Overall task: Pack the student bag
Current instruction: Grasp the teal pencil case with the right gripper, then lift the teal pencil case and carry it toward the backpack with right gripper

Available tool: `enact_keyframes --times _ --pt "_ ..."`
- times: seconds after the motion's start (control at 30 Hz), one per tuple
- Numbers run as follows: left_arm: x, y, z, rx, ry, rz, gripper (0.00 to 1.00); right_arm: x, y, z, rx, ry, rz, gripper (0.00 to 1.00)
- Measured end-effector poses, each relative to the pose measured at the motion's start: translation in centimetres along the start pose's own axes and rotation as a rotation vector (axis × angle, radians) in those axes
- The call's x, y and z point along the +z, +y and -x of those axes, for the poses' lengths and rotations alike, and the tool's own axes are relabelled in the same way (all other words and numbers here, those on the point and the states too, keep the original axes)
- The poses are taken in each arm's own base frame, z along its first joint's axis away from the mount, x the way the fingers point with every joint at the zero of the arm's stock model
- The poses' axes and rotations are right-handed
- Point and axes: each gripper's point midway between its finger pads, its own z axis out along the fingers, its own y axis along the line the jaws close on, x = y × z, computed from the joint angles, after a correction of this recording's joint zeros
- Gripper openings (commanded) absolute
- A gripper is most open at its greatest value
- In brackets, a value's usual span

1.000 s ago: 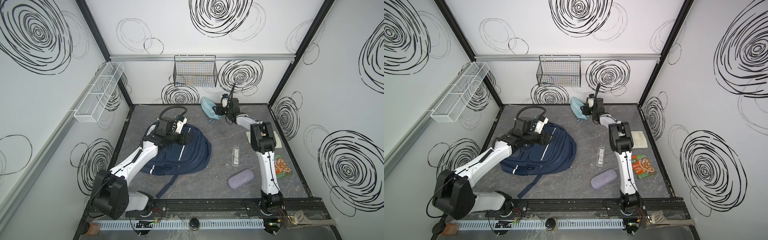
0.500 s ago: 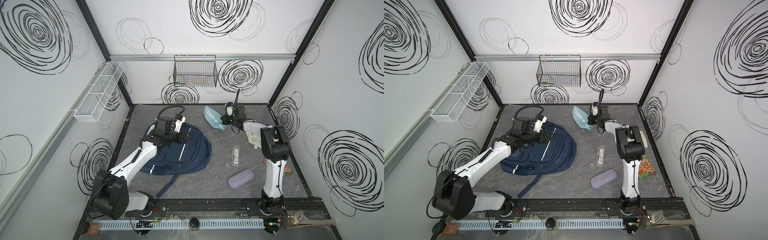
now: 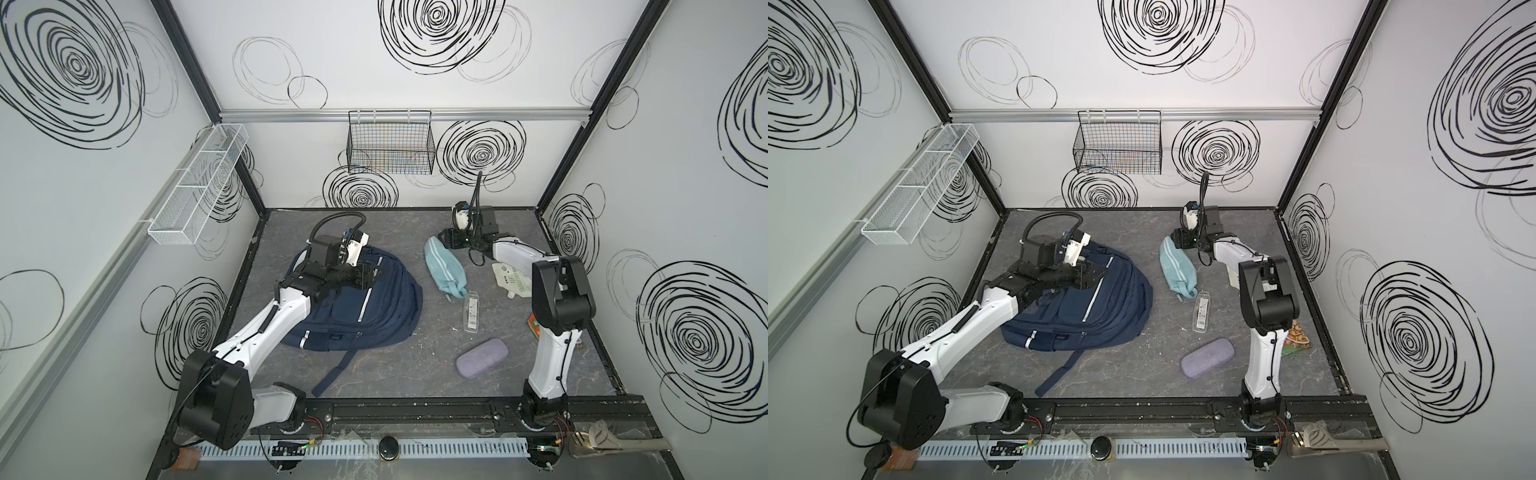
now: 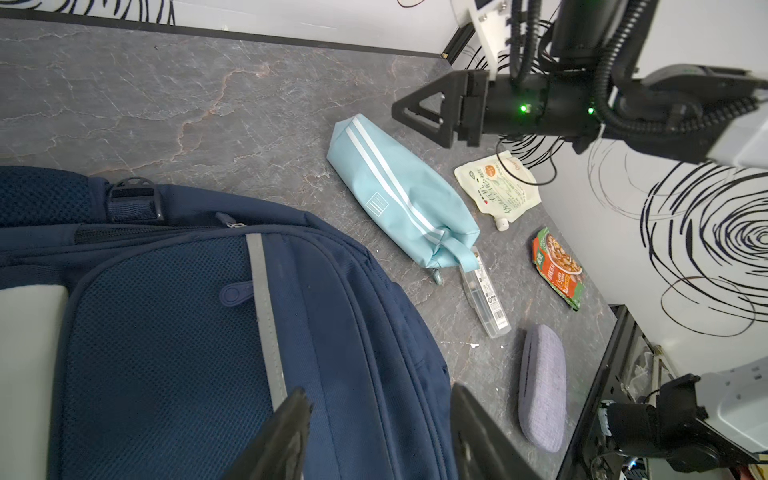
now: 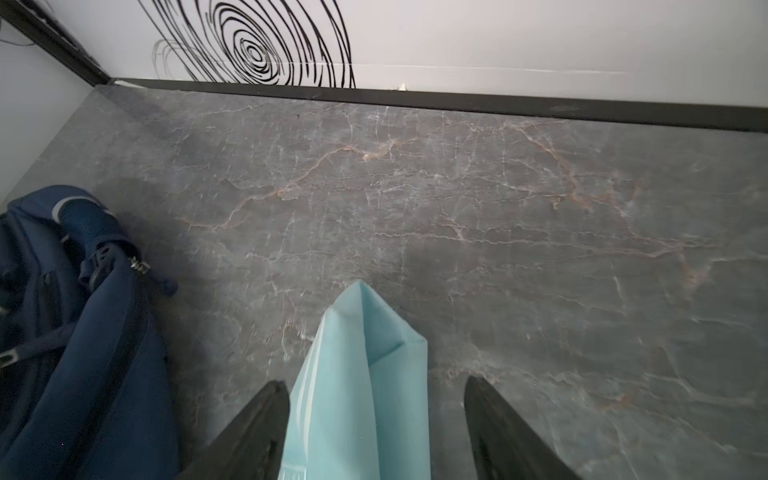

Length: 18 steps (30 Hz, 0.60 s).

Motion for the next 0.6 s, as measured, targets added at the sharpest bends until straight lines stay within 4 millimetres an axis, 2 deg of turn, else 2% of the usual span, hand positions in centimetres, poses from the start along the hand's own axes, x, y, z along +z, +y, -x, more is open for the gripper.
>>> enact_keyframes --times 0.1,0.23,0.27,0.37,0.4,0.5,0.6 --pt "0.0 0.2 0.0 -0.003 -0.003 0.003 0.58 1.5 -0.3 -1.9 0.013 0.081 0.011 0.65" --pt "-0.1 0.4 0.1 -0.006 -0.007 0.006 0.58 1.9 -0.2 -4.3 0.029 0.159 0.019 0.65" --pt "-0.1 0.4 0.2 -0.005 -0.011 0.007 0.58 1.9 -0.1 -4.6 0.029 0.168 0.022 0.62" --pt "-0.2 0.6 0.3 -0.013 -0.016 0.01 0.58 1.8 0.1 -5.4 0.022 0.194 0.03 0.37" --pt "-0.2 0.7 0.3 -0.016 -0.017 0.012 0.58 1.8 0.1 -5.6 0.023 0.202 0.031 0.32" --pt "-0.2 0.8 0.3 -0.021 -0.018 0.019 0.58 1.7 0.2 -6.0 0.026 0.218 0.035 0.21" --pt "-0.2 1.1 0.3 -0.022 -0.019 0.033 0.58 1.1 0.4 -5.8 0.029 0.213 0.04 0.16"
